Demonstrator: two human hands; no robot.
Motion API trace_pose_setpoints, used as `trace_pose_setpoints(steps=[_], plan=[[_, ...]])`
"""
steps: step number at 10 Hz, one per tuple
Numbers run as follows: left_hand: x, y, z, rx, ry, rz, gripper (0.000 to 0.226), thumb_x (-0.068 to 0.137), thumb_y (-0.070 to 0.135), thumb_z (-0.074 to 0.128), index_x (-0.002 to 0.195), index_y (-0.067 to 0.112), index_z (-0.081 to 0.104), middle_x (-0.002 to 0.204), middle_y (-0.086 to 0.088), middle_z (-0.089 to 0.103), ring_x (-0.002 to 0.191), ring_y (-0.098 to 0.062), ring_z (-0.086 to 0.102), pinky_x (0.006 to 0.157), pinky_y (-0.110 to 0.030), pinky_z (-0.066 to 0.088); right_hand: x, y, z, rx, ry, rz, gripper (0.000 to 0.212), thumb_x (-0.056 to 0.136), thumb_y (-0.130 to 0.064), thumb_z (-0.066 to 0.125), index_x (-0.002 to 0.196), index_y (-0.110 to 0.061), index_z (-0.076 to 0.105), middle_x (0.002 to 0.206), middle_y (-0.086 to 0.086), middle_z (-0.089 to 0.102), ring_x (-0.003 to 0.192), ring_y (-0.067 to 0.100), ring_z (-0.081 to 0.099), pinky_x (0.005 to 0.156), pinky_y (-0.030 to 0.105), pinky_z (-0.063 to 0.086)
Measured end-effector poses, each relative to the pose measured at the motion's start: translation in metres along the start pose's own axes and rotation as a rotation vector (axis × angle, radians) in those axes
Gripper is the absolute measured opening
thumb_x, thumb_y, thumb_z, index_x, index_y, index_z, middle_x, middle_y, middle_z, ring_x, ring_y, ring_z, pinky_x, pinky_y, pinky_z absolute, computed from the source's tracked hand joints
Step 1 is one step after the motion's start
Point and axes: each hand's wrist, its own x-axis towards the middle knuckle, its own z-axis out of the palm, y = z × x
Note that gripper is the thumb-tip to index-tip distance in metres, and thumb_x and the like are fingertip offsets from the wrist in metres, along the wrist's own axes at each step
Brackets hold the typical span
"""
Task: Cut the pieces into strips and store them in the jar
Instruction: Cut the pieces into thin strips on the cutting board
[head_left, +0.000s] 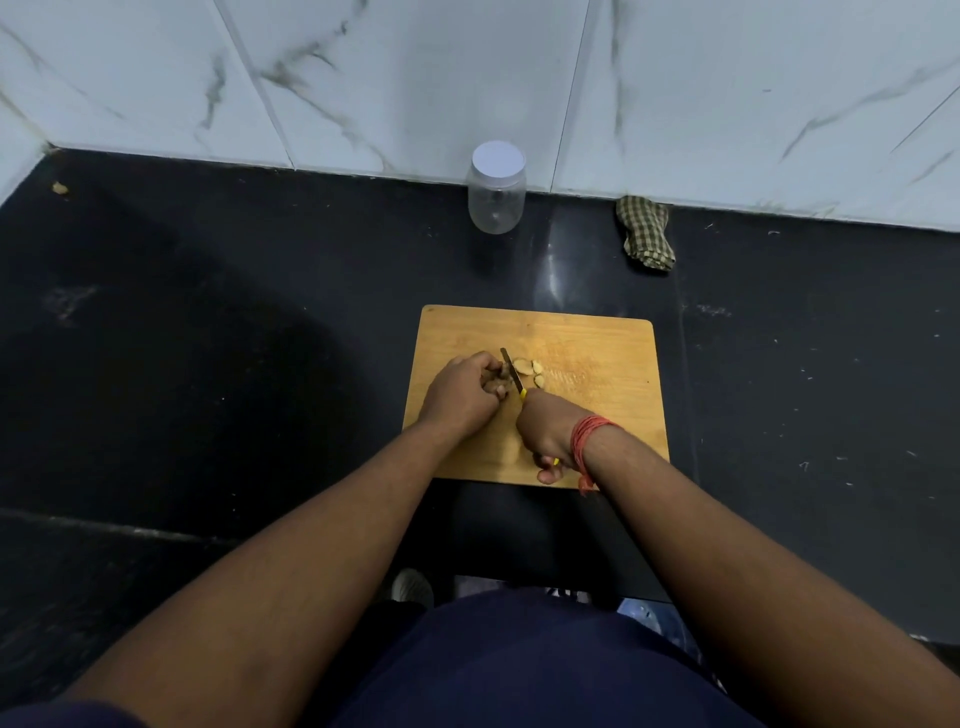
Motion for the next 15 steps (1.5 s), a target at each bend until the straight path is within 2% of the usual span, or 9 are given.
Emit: trace_pose_setpoints(steps=[5,6,7,8,9,10,12,14,15], plan=[[0.003,0.003,0.003,0.025,0.017,-0.06,0.033,0.091,0.024,0.064,0.124,0.025,0.061,0.123,-0.005,0.059,0.104,-0.023,0.057,0.083,-0.033,0.049,0.001,0.011,0.021,0.07,0.116,-0.104,0.036,0.102,-0.021,0.038,0.131,-0.004,0.05,0.085,0.007,0.056,0.063,0.018,0.052,0.062,0.028,0.049],[0.002,0.003,0.004,0.032,0.026,-0.07,0.031,0.093,0.025,0.063,0.124,0.025,0.06,0.123,-0.004,0.058,0.104,-0.022,0.056,0.085,-0.035,0.05,-0.003,0.016,0.037,-0.416,0.041,-0.091,0.037,0.095,-0.047,0.052,0.074,-0.017,0.056,0.073,-0.008,0.05,0.07,0.012,0.048,0.086,0.028,0.036],[0.002,0.004,0.005,0.025,0.029,-0.081,0.032,0.094,0.025,0.063,0.125,0.025,0.059,0.123,-0.004,0.057,0.105,-0.022,0.056,0.088,-0.037,0.051,0.011,0.034,0.052,-0.85,-0.001,-0.06,0.043,0.095,-0.057,0.043,0.069,-0.023,0.049,0.072,-0.008,0.049,0.065,0.012,0.04,0.091,0.033,0.035],[0.001,0.003,0.005,0.015,0.029,-0.087,0.034,0.094,0.026,0.064,0.128,0.026,0.059,0.125,-0.004,0.056,0.107,-0.022,0.056,0.093,-0.039,0.051,-0.003,0.047,0.059,-0.755,0.108,-0.077,0.041,0.096,-0.056,0.042,0.079,-0.021,0.056,0.071,-0.007,0.05,0.06,0.012,0.037,0.098,0.035,0.035],[0.002,0.001,0.005,0.002,0.026,-0.084,0.035,0.095,0.026,0.064,0.13,0.026,0.058,0.127,-0.003,0.055,0.109,-0.022,0.056,0.093,-0.037,0.05,-0.019,0.052,0.054,0.281,0.063,0.058,0.029,0.103,-0.025,0.039,0.122,-0.008,0.052,0.101,0.009,0.06,0.064,0.017,0.043,0.076,0.034,0.053],[0.004,-0.001,0.005,-0.009,0.008,-0.077,0.035,0.095,0.028,0.064,0.129,0.026,0.059,0.128,-0.002,0.056,0.109,-0.021,0.056,0.091,-0.035,0.049,-0.025,0.055,0.042,0.417,0.077,0.01,0.046,0.101,-0.005,0.029,0.144,-0.022,0.028,0.108,0.015,0.047,0.071,0.032,0.05,0.029,0.033,0.045],[0.005,-0.004,0.005,-0.034,-0.005,-0.076,0.036,0.096,0.028,0.064,0.131,0.027,0.058,0.128,-0.001,0.056,0.11,-0.02,0.057,0.095,-0.037,0.05,-0.027,0.05,0.03,0.374,0.143,-0.067,0.026,0.102,-0.011,0.031,0.128,-0.012,0.035,0.093,0.014,0.048,0.059,0.038,0.059,0.031,0.031,0.047],[0.006,-0.005,0.004,-0.056,-0.017,-0.08,0.037,0.093,0.029,0.067,0.129,0.027,0.057,0.121,-0.001,0.061,0.105,-0.019,0.06,0.092,-0.039,0.053,-0.005,0.031,0.025,0.227,0.278,-0.148,0.033,0.102,-0.017,0.033,0.131,-0.004,0.042,0.076,-0.004,0.042,0.088,0.032,0.064,0.037,0.003,0.038],[0.007,-0.006,0.004,-0.059,-0.011,-0.074,0.034,0.092,0.029,0.069,0.124,0.027,0.057,0.113,-0.002,0.064,0.099,-0.019,0.061,0.086,-0.038,0.053,0.0,0.025,0.021,0.204,0.257,-0.134,0.034,0.101,-0.017,0.035,0.132,-0.004,0.042,0.078,-0.001,0.044,0.063,0.016,0.052,0.027,0.008,0.034]])
